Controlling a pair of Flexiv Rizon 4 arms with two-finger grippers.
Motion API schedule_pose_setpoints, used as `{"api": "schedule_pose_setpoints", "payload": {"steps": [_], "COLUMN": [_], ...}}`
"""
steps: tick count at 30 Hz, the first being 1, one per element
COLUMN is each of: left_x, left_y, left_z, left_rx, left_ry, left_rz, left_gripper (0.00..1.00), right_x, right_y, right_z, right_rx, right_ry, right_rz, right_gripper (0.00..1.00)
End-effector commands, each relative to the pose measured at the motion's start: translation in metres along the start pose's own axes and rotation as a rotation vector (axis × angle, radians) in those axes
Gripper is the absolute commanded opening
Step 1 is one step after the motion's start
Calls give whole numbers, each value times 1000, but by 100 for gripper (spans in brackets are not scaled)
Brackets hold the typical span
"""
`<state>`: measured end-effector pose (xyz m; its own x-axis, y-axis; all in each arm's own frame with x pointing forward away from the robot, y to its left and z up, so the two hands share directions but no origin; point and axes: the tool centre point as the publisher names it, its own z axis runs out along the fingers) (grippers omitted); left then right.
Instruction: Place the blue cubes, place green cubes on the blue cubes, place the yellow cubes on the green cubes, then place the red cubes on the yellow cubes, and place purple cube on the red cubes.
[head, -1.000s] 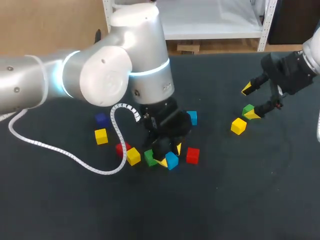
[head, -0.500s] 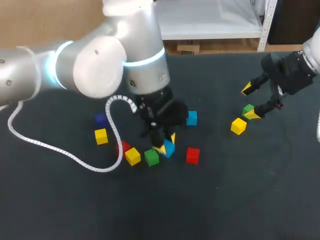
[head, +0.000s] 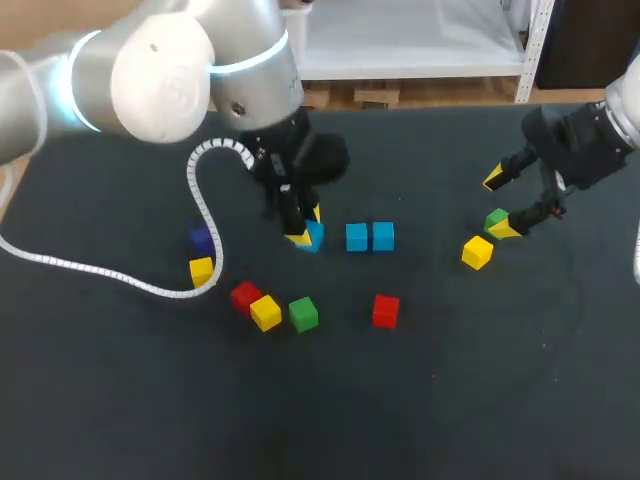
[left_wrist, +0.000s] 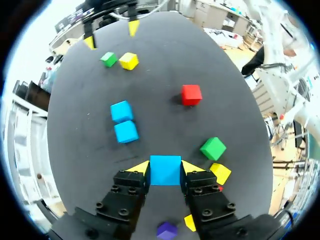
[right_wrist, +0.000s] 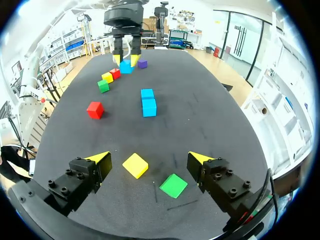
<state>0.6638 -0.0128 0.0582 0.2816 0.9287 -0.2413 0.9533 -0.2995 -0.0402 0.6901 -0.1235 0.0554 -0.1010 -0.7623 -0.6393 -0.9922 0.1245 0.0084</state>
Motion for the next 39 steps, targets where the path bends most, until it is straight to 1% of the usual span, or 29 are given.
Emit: {"api": "schedule_pose_setpoints", "payload": {"steps": [1,7,8,14,15,25,26,28,30,31,36,39], "left_x": [-2,-7,-8,-9,-9,-3,-2,-1,1,2,6,9], "left_y": [23,35,36,41,41,42,42,41,40,39,40,41], "left_z": [4,9,10,16,17,28,29,31,34,35,39,40], "left_rx": [37,39,37,39,27,-1,-1,-10,-4,-4,-20,-27], "left_ry": [-5,-45,-60,-74,-81,-72,-75,-57,-66,-58,-75,-74], "left_rz": [-41,-108,-123,-196,-208,-216,-226,-237,-275,-284,-344,-358], "left_gripper": [0,0,0,0,0,0,0,0,0,0,0,0], "right_x": [1,1,1,1,1,1,1,1,1,1,1,1], "right_y": [-1,-1,-1,-1,-1,-1,-1,-1,-1,-1,-1,-1], "right_z": [0,0,0,0,0,0,0,0,0,0,0,0], "right_rx": [-1,-1,-1,-1,-1,-1,-1,-1,-1,-1,-1,-1], "right_ry": [-3,-3,-3,-3,-3,-3,-3,-3,-3,-3,-3,-3], "right_rz": [-1,-1,-1,-1,-1,-1,-1,-1,-1,-1,-1,-1], "right_gripper": [100,100,100,100,100,100,100,100,100,100,100,100]}}
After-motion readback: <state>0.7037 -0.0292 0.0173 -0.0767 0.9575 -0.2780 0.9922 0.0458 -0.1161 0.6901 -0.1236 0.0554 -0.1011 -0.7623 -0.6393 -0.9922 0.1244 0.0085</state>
